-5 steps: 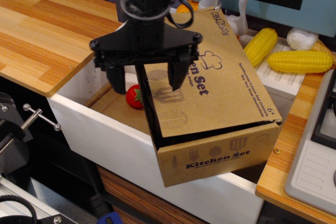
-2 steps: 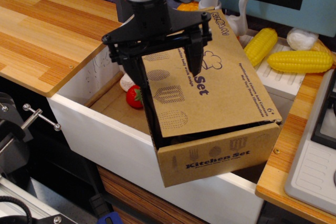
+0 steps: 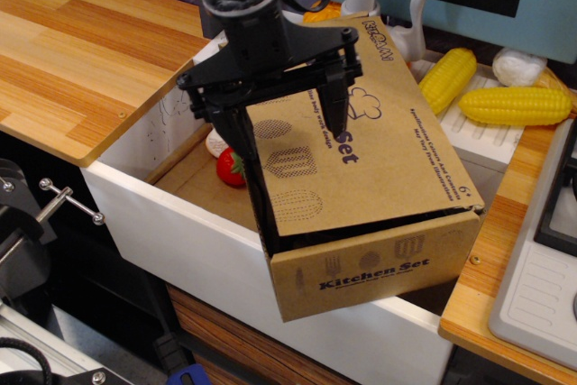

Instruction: Open brown1fbox flap

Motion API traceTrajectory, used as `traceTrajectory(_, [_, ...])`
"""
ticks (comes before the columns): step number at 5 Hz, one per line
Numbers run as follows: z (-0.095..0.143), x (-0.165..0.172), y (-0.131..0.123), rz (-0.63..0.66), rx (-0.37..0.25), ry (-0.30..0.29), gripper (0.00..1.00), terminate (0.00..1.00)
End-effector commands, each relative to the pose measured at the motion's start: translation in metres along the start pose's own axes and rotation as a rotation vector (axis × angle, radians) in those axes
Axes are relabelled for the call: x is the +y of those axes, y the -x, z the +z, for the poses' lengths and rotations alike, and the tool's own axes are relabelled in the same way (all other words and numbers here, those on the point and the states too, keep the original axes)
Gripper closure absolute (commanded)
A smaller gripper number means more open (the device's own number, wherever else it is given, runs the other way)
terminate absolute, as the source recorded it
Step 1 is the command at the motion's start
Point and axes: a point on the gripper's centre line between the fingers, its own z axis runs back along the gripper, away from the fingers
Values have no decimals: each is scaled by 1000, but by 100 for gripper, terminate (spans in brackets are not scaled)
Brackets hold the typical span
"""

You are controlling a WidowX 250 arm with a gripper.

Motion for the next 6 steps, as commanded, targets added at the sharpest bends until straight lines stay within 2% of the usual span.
traceTrajectory(1, [-4,2,-4,11,-2,-6,0,0])
traceTrajectory(2, [-7,2,-3,26,-5,-4,0,0])
traceTrajectory(3, [-10,-1,1,32,-9,28,0,0])
traceTrajectory(4, [-14,-7,0,32,-30,83,0,0])
traceTrajectory(5, [-10,-19,-1,26,-12,139,0,0])
traceTrajectory(6, [1,-36,-1,4,-57,187,0,0])
